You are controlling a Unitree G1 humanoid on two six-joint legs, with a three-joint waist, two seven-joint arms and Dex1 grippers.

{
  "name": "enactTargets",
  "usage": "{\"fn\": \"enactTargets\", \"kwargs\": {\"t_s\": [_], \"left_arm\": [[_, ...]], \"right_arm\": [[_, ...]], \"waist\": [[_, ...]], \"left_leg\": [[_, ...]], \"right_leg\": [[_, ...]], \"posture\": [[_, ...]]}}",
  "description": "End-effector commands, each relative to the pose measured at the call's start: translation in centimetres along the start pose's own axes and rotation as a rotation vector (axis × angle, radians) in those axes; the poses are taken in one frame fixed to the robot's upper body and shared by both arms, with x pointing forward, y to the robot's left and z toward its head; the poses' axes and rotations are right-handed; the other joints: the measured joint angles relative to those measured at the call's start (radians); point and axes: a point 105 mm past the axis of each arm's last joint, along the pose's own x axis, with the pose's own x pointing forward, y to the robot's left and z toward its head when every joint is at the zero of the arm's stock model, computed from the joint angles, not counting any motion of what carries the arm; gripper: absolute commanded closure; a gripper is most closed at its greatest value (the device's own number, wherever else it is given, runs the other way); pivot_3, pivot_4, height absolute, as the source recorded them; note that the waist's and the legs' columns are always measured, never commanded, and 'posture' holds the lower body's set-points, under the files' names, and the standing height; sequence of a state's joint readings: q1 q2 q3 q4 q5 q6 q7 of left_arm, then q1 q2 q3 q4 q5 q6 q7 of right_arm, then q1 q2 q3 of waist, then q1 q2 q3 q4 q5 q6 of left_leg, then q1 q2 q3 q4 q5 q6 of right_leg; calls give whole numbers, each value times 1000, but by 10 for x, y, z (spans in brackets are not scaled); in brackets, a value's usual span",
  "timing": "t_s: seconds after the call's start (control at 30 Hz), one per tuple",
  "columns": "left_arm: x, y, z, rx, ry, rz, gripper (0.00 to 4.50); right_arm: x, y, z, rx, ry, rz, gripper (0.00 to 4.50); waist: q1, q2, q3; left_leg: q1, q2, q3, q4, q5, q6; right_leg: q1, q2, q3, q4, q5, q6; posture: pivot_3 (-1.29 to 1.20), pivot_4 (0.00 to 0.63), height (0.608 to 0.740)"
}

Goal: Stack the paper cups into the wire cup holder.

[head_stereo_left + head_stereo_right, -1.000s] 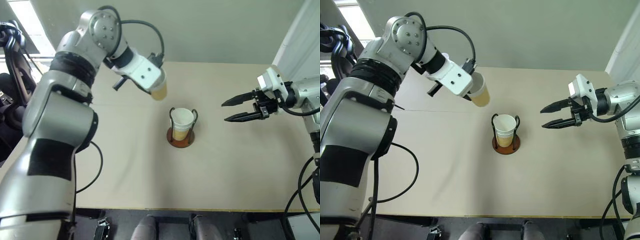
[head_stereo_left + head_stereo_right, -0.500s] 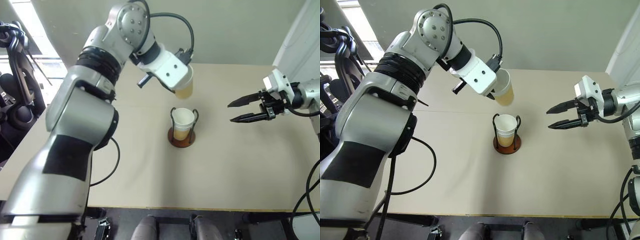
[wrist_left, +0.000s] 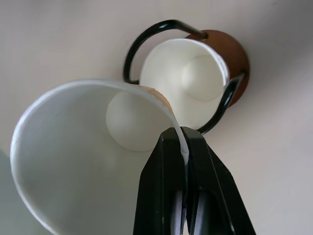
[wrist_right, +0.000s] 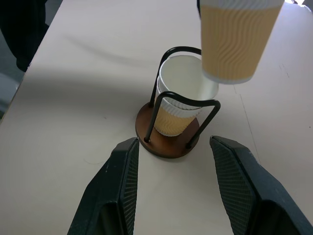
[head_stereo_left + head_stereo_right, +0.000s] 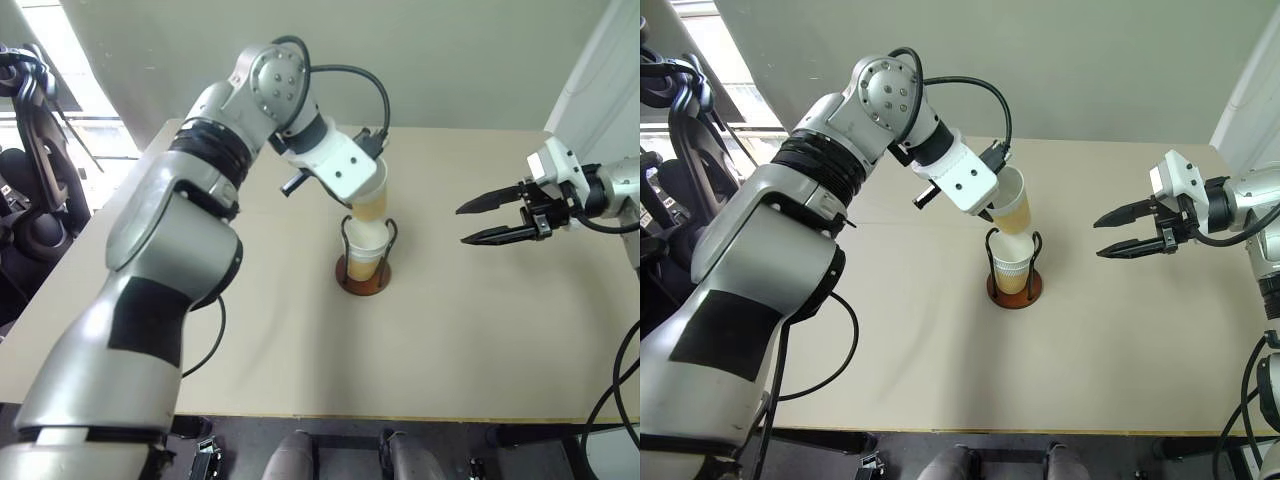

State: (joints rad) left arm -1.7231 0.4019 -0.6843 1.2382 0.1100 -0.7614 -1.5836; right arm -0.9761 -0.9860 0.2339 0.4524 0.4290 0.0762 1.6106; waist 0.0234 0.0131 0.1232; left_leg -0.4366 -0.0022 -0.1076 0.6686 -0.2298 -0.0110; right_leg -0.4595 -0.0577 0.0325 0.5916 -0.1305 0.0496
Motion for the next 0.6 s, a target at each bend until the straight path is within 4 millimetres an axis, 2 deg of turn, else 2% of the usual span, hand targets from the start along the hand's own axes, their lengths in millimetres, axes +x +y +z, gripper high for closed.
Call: {"fn": "enactTargets", "kwargs": {"t_s": [0.03, 0.4, 0.6], "left_arm": [[-4, 7, 10, 51, -17, -5, 4475], [4, 6, 17, 76, -46, -22, 4475], [4, 0, 13, 71, -32, -44, 4475]], "right_arm": [[-8, -2, 11, -47, -5, -18, 2181], [-10, -1, 10, -48, 6, -25, 2181], [-11, -2, 10, -47, 9, -27, 2181]], "waist": [[0, 0, 0], [0, 0, 0], [0, 0, 0]], "left_leg": [[0, 0, 0, 0, 0, 0], [0, 0, 1, 2, 0, 1], [1, 0, 1, 3, -1, 1]], "right_leg": [[0, 0, 0, 0, 0, 0], [1, 0, 0, 0, 1, 1], [2, 0, 0, 0, 1, 2]], "posture": [[0, 150, 740], [0, 150, 740], [0, 150, 740]]}}
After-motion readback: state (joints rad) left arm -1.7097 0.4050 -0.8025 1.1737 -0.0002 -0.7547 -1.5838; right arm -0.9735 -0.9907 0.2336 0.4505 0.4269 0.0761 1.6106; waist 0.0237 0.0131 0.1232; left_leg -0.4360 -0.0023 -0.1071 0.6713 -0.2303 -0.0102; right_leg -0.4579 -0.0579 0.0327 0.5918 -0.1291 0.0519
